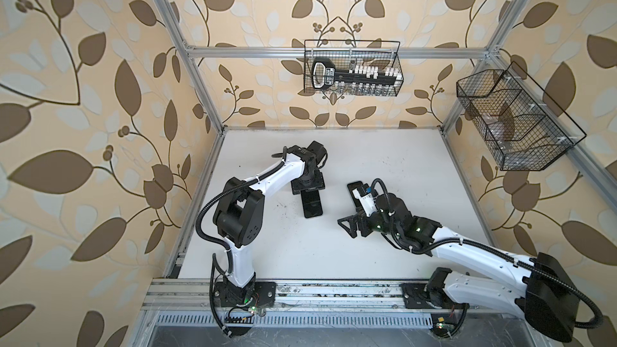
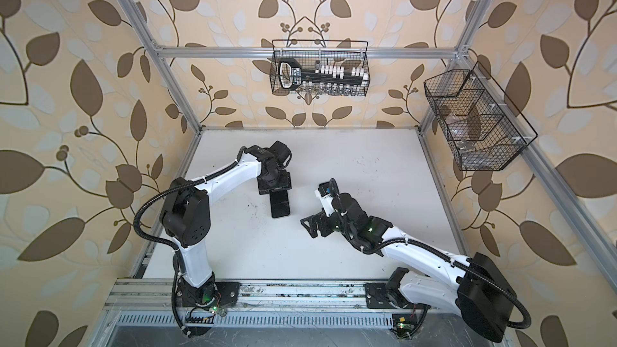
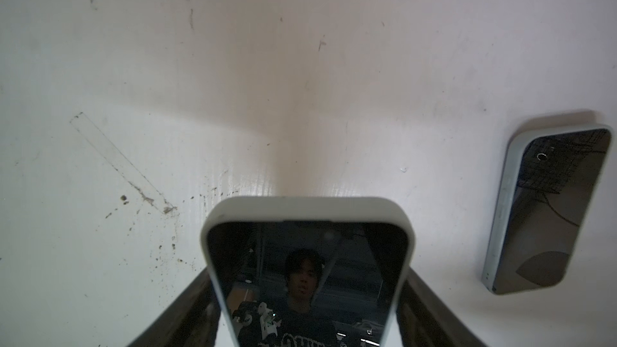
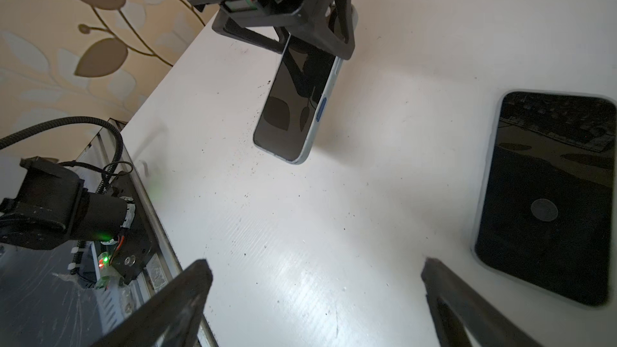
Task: Take the phone out of the phone case
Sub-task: Pick up the phone from the center of the table.
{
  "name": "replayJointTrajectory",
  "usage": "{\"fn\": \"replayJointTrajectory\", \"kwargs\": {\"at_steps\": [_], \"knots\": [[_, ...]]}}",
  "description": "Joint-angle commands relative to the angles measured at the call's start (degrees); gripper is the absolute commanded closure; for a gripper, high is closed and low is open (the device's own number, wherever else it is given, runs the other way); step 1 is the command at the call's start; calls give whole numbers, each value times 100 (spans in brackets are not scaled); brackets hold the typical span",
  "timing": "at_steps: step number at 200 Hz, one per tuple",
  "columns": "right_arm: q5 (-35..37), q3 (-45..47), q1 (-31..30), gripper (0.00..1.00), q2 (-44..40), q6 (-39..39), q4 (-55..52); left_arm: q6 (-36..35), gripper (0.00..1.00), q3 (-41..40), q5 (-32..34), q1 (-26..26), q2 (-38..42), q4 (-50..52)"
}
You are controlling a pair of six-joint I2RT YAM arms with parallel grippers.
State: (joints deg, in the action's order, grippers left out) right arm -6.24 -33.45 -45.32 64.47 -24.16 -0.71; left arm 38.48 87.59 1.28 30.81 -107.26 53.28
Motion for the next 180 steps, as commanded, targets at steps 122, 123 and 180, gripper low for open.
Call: {"fn": "replayJointTrajectory", "kwargs": {"at_steps": [122,123,180], "knots": [[-1180,-197,-21,8,1098,-1656,2301,333,49,94,-706,45,1427,189],[-1188,-201,-21,8,1105,-1663,2320,334,49,88,-711,42,1436,186],[-1581,-327,-24,18,1378,-2019,3092,518,49,-271,-912,42,1877,-2]]}}
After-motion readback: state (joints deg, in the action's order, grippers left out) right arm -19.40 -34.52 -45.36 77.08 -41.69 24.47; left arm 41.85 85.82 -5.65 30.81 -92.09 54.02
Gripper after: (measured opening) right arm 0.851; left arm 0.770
